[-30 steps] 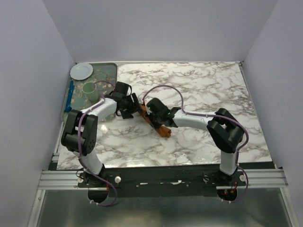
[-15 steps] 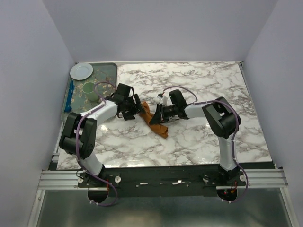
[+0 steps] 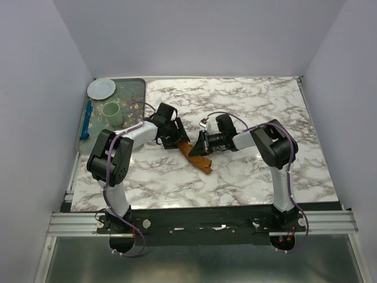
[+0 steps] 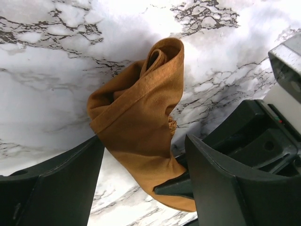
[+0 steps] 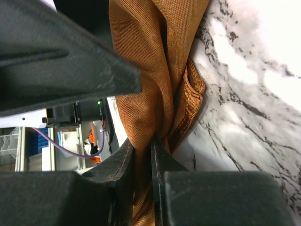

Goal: Fold the napkin, place the utensils inside, and roll it up
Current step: Roll the napkin with the utensil

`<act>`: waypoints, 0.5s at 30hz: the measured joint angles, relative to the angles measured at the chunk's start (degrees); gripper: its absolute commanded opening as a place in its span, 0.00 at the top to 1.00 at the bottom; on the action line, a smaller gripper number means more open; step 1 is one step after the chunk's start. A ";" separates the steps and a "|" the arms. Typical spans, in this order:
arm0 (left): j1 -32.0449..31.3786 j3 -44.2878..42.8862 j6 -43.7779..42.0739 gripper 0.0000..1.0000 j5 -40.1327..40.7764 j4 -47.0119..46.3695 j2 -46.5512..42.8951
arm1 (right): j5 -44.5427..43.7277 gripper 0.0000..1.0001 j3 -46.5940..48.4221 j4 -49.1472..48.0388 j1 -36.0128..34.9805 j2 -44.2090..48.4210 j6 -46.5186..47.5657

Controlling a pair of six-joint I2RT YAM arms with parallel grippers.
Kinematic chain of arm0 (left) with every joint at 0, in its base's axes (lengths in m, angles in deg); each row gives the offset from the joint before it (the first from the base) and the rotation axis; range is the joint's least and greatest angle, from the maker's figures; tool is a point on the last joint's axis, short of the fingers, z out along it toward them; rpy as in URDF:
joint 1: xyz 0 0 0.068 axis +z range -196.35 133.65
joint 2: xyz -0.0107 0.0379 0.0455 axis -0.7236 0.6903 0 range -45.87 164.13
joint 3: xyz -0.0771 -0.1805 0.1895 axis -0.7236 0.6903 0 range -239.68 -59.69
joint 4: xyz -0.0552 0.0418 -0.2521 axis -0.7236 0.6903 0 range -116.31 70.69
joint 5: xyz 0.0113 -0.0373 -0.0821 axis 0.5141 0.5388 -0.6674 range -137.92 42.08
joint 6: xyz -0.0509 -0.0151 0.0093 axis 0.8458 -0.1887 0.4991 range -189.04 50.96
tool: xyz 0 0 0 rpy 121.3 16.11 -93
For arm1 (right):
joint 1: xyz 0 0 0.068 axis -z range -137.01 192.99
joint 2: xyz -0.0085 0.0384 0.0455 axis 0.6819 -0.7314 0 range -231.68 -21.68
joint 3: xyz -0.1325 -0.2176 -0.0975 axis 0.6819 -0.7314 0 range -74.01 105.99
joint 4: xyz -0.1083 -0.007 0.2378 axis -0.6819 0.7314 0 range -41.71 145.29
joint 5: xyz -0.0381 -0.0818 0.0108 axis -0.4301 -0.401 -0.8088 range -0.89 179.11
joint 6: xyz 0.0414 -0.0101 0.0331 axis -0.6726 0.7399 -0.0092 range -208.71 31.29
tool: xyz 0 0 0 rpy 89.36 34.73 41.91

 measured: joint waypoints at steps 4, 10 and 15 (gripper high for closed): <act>-0.15 -0.11 0.72 0.18 0.79 -0.09 0.13 | 0.52 0.79 -0.83 -0.98 0.02 0.00 -0.44; -0.76 -1.40 -0.74 0.17 3.80 1.53 0.13 | 0.50 0.79 -1.79 -0.94 0.02 0.63 1.31; -1.07 -5.11 -2.16 0.18 8.28 5.40 2.14 | -2.82 0.79 -2.71 4.11 0.02 4.63 6.80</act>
